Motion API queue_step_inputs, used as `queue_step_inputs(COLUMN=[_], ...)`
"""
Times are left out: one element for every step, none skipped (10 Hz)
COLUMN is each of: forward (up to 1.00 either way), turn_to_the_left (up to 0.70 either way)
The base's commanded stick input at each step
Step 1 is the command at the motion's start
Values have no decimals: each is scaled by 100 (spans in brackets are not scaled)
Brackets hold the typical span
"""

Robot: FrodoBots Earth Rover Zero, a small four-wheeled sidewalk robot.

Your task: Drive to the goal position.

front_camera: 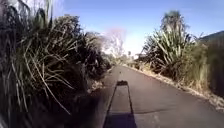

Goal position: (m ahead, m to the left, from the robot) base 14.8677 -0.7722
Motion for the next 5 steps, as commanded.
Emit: queue_step_inputs(forward=[85,85,85,85,85], turn_to_the_left=[-30,-26,0,0,0])
